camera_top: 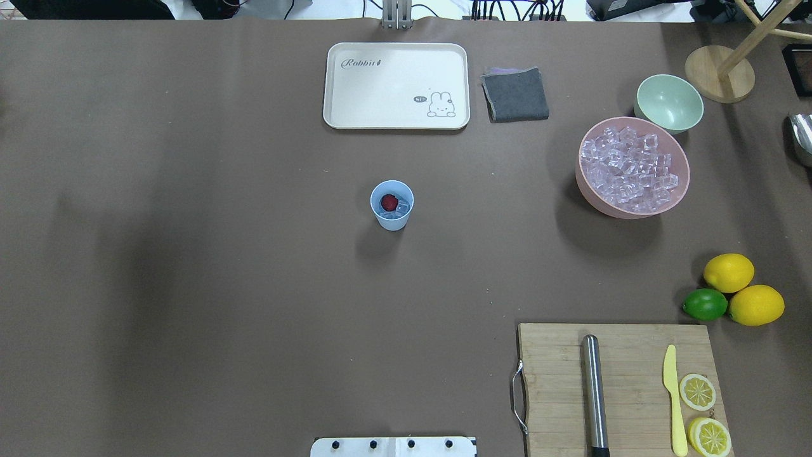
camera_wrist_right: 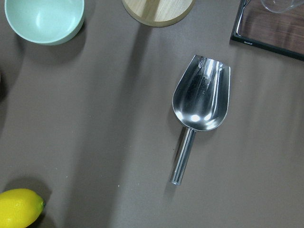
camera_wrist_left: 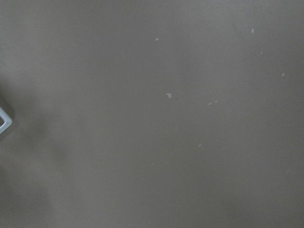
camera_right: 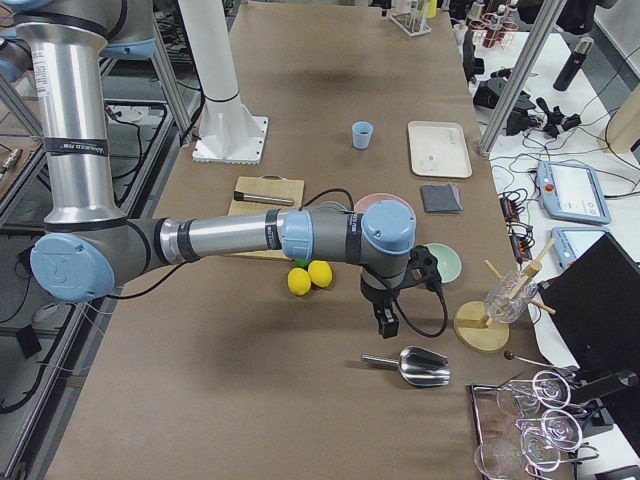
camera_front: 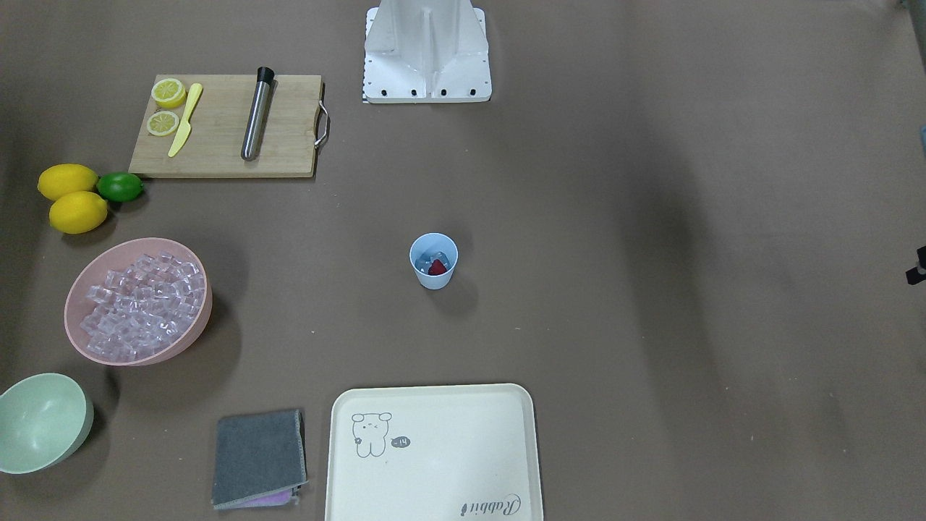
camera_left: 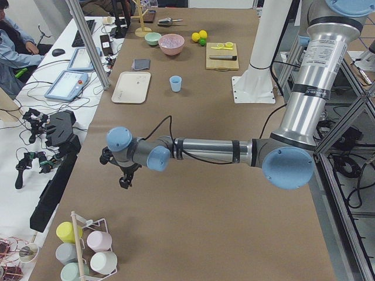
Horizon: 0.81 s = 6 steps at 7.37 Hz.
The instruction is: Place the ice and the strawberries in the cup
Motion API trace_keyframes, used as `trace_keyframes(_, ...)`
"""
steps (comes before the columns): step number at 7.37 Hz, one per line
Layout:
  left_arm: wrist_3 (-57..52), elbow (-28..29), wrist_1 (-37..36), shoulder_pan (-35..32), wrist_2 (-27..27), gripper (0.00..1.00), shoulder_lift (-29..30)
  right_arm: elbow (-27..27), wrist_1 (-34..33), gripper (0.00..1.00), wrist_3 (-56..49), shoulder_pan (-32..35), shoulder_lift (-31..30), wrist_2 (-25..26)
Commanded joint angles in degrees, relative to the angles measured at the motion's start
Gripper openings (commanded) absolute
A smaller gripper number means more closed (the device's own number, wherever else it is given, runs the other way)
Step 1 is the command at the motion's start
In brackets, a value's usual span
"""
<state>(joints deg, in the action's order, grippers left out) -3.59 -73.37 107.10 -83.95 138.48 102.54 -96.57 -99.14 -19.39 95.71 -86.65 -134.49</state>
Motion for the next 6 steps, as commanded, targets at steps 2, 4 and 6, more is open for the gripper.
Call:
trace_keyframes(2,2.58,-5.51,-0.74,-1.65,0.74,0.97,-0.86,0.42,0.00,0.99,-0.12,0.00,0.08,0.02)
trace_keyframes(4,3.85,-10.46,-3.20,-6.45,5.29,0.97,-1.55,-0.37,0.00,0.99,-0.30,0.09,-0.27,-0.16)
trace_keyframes(6,3.67,-11.96,-2.60,-6.40,5.13,0.97,-4.37,-0.54,0.00,0.99,-0.65,0.09,-0.19,-0.16)
